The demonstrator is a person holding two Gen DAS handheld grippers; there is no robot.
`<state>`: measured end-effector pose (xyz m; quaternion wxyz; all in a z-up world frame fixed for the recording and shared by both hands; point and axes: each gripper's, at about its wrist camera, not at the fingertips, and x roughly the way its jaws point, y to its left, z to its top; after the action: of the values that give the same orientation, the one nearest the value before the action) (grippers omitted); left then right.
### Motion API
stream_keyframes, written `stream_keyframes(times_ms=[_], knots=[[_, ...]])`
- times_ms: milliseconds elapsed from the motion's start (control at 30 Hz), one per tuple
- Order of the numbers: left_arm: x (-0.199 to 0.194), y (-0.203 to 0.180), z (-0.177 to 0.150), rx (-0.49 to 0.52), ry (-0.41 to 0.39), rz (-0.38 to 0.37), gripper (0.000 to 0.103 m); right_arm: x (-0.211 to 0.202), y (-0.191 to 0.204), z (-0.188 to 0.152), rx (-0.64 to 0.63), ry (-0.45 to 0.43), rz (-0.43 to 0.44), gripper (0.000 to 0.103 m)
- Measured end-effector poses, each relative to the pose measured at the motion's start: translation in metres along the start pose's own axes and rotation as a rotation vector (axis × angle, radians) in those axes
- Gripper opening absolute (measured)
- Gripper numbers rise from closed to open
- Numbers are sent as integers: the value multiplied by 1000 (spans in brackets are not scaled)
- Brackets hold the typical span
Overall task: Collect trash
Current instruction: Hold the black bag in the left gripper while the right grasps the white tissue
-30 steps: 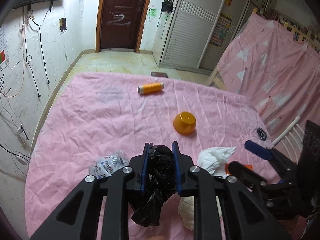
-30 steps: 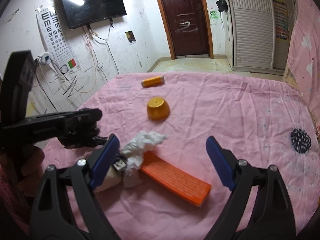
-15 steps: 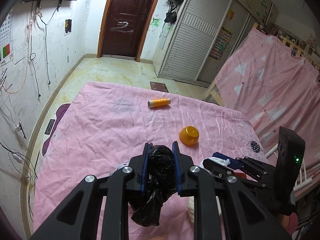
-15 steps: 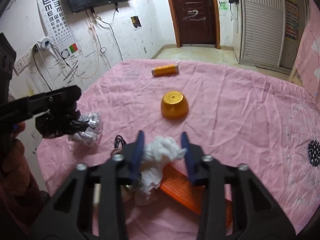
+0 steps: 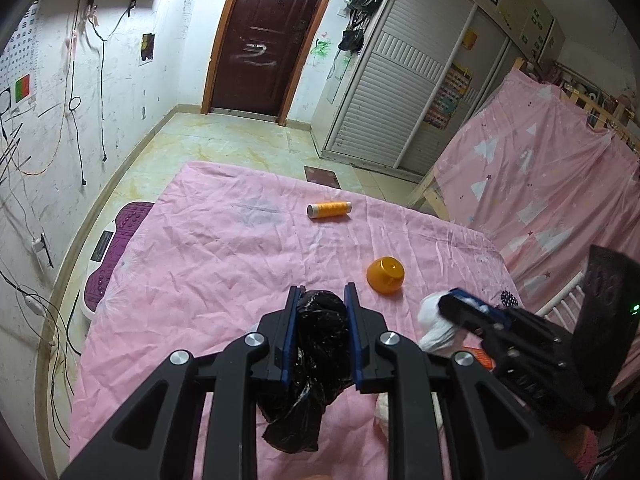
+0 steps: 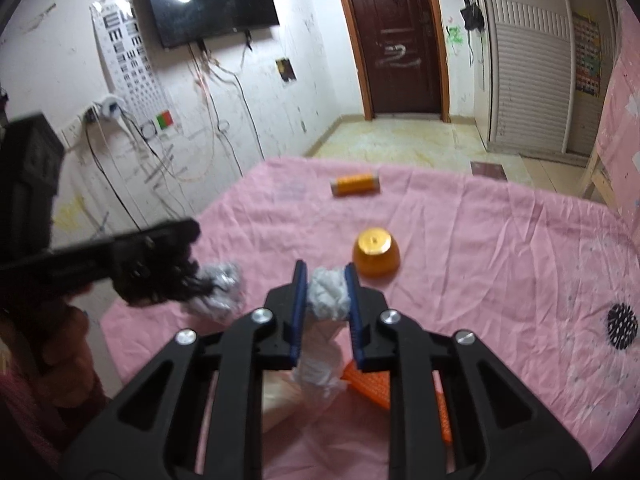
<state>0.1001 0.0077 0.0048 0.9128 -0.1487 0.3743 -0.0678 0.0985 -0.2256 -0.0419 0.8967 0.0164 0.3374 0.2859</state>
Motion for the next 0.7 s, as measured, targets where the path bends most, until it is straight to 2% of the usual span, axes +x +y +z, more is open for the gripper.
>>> stream_keyframes(times_ms=[233,700], knots=[[-9,-12,0,22,-15,-2,14,-22,-7,9,20,-61,3,18],[-7,-55,-3,103,-5,-6,14,-61,-51,-5,104,-136,-18,18]])
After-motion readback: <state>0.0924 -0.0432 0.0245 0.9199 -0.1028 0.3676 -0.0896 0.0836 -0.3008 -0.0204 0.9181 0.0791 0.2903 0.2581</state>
